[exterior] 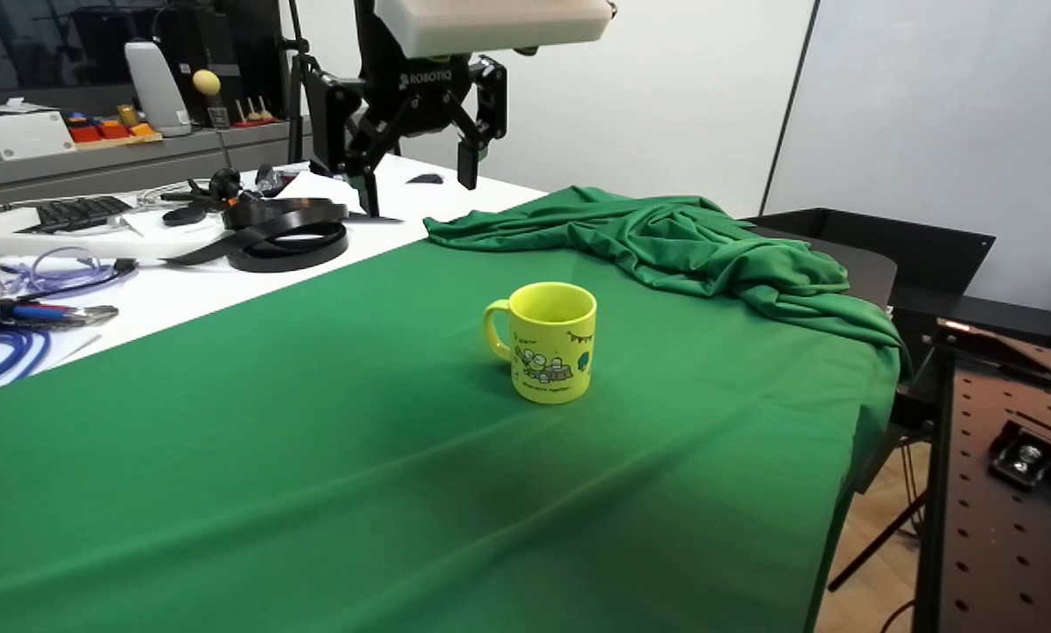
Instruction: Move the cup slightly forward to the left
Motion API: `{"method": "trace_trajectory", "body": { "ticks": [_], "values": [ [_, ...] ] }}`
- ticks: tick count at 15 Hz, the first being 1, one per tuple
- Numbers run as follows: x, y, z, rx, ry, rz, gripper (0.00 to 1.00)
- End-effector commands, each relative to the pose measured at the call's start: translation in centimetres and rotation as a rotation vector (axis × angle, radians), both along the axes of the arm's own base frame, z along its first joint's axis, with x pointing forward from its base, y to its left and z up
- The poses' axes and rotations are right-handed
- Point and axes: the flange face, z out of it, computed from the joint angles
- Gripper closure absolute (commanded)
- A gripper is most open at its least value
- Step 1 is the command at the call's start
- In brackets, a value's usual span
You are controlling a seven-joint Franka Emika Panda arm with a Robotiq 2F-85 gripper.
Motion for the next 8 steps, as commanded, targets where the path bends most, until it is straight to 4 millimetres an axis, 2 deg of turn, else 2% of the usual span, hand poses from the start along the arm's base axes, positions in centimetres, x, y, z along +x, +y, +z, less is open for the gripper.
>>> {"method": "trace_trajectory", "body": {
  "ticks": [1, 8],
  "values": [
    [-0.7, -0.3, -0.8, 0.001, 0.078, 0.011, 0.00],
    [-2.8, -2.5, -4.1, 0.052, 0.198, 0.005, 0.00]
  ]
}}
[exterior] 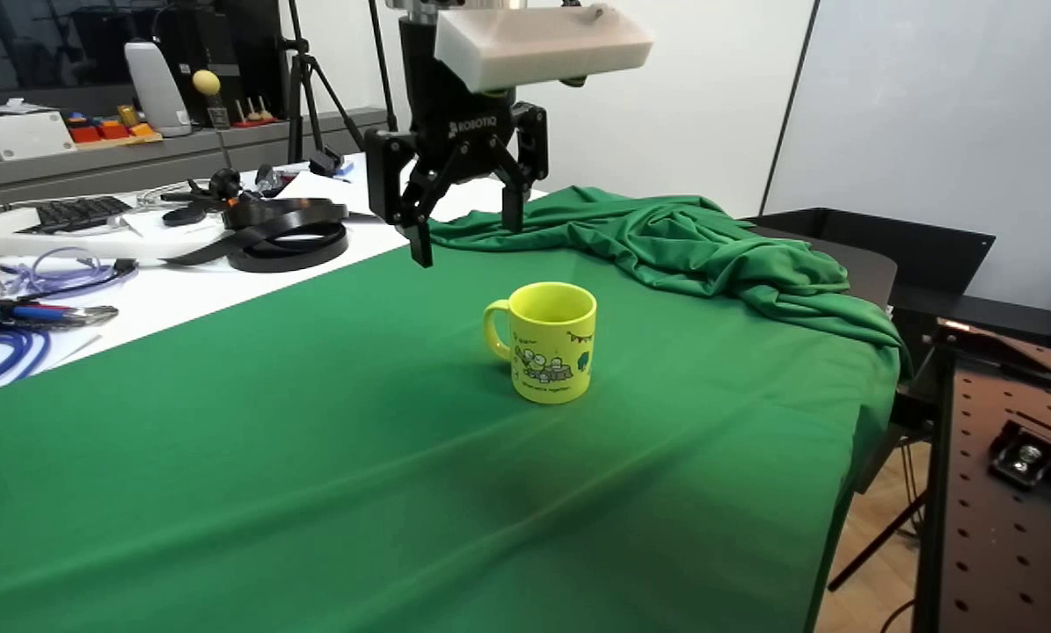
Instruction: Move the cup slightly forward to the left
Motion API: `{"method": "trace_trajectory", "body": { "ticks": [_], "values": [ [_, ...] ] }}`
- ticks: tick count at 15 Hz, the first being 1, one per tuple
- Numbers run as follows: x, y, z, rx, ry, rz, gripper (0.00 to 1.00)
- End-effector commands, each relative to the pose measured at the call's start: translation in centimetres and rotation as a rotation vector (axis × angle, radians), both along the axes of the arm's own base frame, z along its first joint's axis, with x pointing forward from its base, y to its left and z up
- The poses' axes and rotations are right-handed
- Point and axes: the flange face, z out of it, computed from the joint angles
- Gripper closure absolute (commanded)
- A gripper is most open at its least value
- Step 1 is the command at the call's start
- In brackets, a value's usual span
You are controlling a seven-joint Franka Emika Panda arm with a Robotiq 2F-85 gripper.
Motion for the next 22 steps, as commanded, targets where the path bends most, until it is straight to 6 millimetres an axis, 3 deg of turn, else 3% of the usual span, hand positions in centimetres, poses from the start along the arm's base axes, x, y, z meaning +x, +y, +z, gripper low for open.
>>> {"method": "trace_trajectory", "body": {
  "ticks": [1, 11, 12, 13, 18, 22],
  "values": [
    [-0.9, -1.3, -1.6, 0.029, 0.049, -0.003, 0.00],
    [-1.2, -3.7, -6.1, 0.064, 0.135, 0.033, 0.00],
    [-1.2, -3.8, -6.5, 0.062, 0.142, 0.036, 0.25],
    [-1.2, -3.8, -6.9, 0.057, 0.147, 0.043, 0.26],
    [-1.1, -4.2, -8.0, 0.054, 0.153, 0.046, 0.61],
    [-0.9, -4.8, -7.3, 0.047, 0.117, 0.042, 0.89]
  ]
}}
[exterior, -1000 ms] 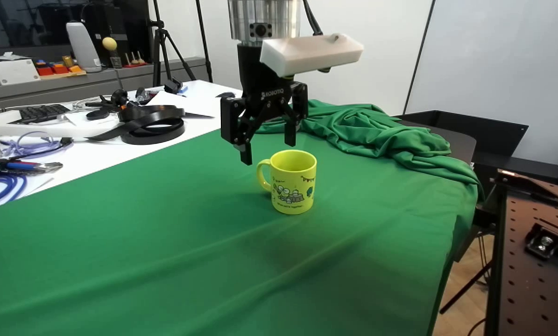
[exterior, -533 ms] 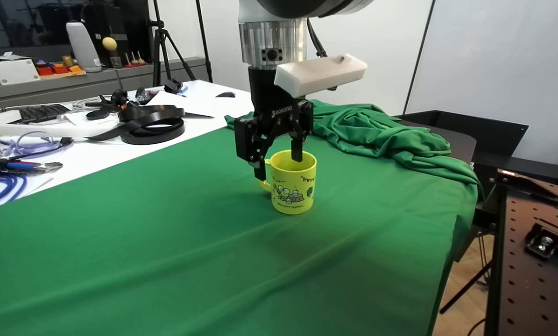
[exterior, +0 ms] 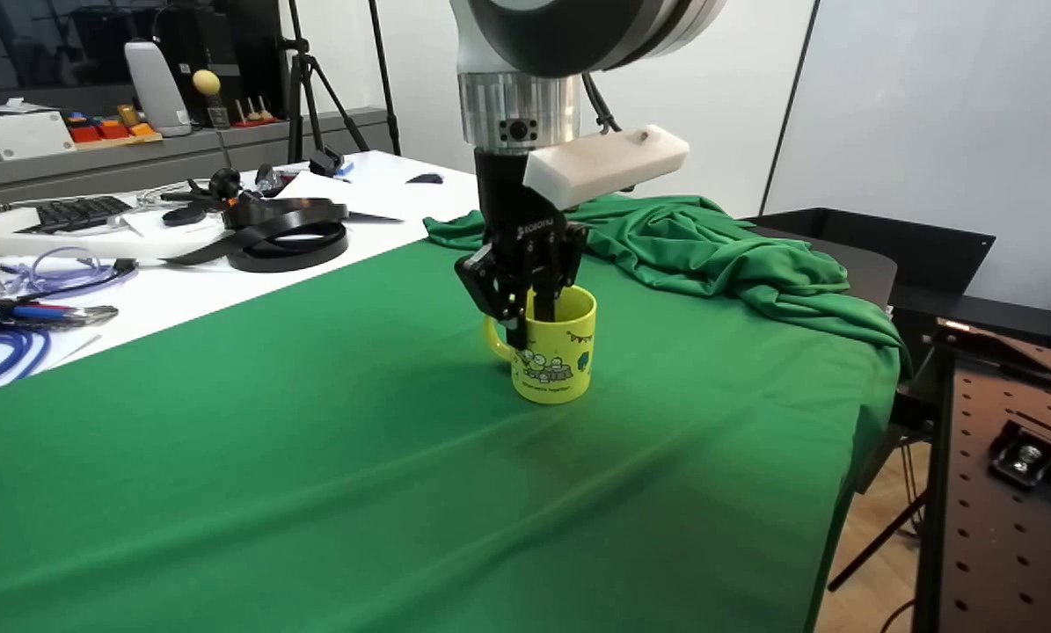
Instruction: Move the cup slightly forward to the left
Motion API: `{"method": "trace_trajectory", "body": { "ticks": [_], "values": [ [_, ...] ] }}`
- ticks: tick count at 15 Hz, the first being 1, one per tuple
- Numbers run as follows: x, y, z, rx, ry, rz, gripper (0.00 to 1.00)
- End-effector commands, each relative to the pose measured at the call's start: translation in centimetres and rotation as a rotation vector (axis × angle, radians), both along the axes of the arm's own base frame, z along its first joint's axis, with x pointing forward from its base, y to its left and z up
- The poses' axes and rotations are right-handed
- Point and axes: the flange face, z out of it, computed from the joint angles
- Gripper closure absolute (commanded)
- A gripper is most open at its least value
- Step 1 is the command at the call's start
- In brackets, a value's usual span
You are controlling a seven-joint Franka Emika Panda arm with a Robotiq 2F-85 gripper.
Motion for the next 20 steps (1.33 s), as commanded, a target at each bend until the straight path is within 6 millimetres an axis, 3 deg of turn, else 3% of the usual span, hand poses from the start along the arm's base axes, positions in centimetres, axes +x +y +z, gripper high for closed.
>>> {"method": "trace_trajectory", "body": {
  "ticks": [1, 3, 8, 15, 20],
  "values": [
    [0.7, -0.6, 1.0, -0.008, -0.037, 0.004, 0.95],
    [0.8, -0.6, 1.3, -0.008, -0.051, 0.013, 1.00],
    [1.8, 0.3, 2.6, -0.024, -0.074, 0.066, 0.98],
    [6.1, 3.3, 7.1, -0.042, -0.146, 0.176, 0.98],
    [7.5, 5.8, 6.8, -0.009, -0.127, 0.231, 0.98]
  ]
}}
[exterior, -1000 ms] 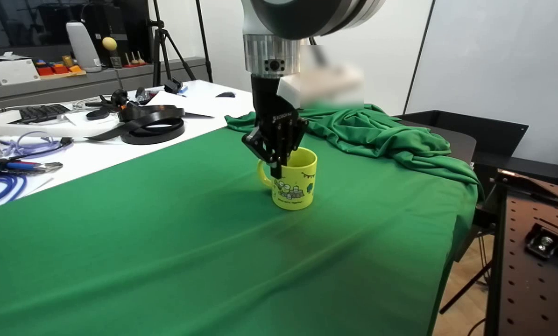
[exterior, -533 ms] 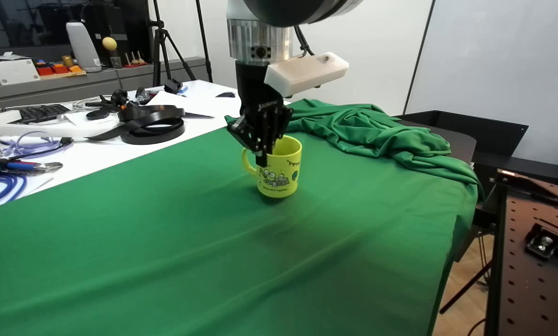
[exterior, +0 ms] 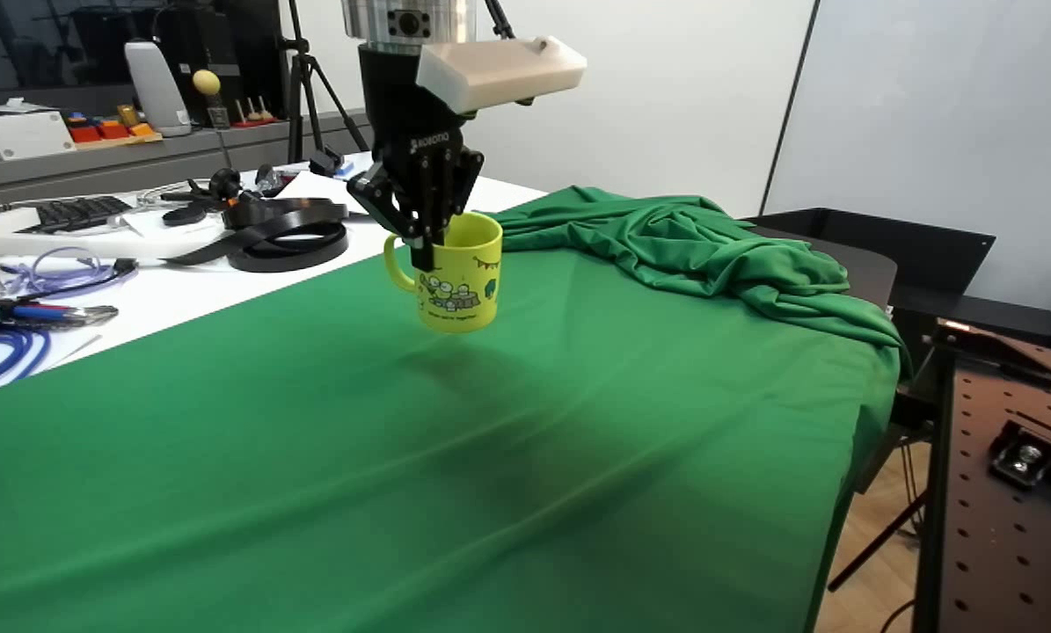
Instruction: Move the cup slightly forward to the left
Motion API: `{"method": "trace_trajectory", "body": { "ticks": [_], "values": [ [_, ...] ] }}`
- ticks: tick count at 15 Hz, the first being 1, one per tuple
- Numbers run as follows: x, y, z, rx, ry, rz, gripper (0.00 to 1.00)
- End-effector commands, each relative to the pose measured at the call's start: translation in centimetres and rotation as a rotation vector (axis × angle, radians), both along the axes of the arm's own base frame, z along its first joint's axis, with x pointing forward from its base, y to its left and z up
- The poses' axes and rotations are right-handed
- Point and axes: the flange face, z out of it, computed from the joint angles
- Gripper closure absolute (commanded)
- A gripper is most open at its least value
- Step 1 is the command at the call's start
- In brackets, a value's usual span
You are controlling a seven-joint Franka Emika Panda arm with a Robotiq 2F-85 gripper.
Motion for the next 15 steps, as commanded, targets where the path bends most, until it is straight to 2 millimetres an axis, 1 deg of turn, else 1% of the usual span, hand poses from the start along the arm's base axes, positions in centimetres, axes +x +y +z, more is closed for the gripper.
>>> {"method": "trace_trajectory", "body": {
  "ticks": [1, 4, 7, 12, 13, 14, 15],
  "values": [
    [1.4, 1.6, 0.0, 0.014, 0.027, 0.043, 0.98],
    [1.6, 2.8, -1.0, 0.017, 0.057, 0.077, 0.98],
    [1.7, 3.7, -2.0, 0.012, 0.086, 0.103, 0.98],
    [1.9, 4.1, -3.2, 0.001, 0.122, 0.114, 0.98],
    [1.9, 4.1, -3.3, 0.002, 0.125, 0.117, 0.65],
    [1.9, 4.1, -3.4, 0.001, 0.126, 0.118, 0.64],
    [1.9, 4.1, -3.3, 0.001, 0.126, 0.120, 0.60]
  ]
}}
